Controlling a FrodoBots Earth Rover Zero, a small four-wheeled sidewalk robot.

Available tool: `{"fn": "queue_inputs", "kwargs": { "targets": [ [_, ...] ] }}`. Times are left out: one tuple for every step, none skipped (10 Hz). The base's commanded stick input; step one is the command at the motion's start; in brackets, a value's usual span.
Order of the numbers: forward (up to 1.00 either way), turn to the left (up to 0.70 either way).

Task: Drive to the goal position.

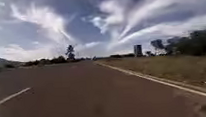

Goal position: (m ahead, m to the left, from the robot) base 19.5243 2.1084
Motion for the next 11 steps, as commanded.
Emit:
{"fn": "queue_inputs", "kwargs": {
  "targets": [
    [1.00, -0.09],
    [1.00, -0.05],
    [1.00, -0.02],
    [1.00, 0.00],
    [1.00, 0.00],
    [1.00, 0.00],
    [1.00, 0.00],
    [0.35, 0.00],
    [0.18, 0.00],
    [0.01, 0.00],
    [0.00, 0.00]
  ]
}}
